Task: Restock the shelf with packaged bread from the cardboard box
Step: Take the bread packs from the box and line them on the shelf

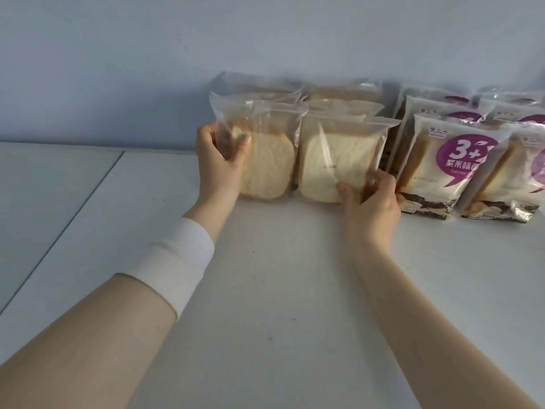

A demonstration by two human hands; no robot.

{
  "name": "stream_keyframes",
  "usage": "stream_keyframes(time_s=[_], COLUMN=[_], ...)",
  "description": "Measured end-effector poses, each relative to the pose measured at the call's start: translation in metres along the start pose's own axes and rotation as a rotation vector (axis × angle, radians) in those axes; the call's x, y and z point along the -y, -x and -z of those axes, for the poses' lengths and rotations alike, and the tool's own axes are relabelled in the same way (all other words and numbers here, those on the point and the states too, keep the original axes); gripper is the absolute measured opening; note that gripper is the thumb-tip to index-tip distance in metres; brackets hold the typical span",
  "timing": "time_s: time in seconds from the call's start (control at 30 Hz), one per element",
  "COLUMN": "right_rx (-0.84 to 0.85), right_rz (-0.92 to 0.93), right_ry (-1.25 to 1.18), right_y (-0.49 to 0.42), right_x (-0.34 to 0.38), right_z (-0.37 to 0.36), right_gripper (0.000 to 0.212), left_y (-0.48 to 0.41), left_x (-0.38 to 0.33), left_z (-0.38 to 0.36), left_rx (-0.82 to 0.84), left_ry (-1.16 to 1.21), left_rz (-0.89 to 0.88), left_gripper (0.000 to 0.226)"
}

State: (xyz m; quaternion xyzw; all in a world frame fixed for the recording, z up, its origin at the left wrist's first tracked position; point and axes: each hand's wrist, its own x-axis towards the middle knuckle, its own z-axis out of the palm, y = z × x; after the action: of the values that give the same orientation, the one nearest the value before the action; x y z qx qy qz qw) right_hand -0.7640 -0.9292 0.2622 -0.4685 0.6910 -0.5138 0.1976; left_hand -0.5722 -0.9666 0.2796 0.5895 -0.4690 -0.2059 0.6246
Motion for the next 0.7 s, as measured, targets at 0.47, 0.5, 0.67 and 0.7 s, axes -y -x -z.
stream_keyframes(time_s=[0.47,0.5,0.67,0.7], right_rx=[0.029,0.014,-0.111,-0.135], right_rz=[0.082,0.041,-0.204,-0.261], right_ry=[0.785,0.824,0.928,0.932], right_y=[0.181,0.198,0.281,0.298], right_x=[0.006,0.001,-0.035,-0.044], right_z=[0.166,0.189,0.315,0.343], right_gripper=[0.062,0.063,0.06,0.058], left_y=[0.175,0.198,0.33,0.361], left_x=[-0.107,-0.12,-0.18,-0.19], left_z=[0.064,0.06,0.03,0.023], left_rx=[0.888,0.951,1.162,1.199], left_ry=[-0.822,-0.853,-0.865,-0.851], left_rz=[-0.782,-0.843,-1.113,-1.168], left_gripper=[0.046,0.045,0.043,0.042])
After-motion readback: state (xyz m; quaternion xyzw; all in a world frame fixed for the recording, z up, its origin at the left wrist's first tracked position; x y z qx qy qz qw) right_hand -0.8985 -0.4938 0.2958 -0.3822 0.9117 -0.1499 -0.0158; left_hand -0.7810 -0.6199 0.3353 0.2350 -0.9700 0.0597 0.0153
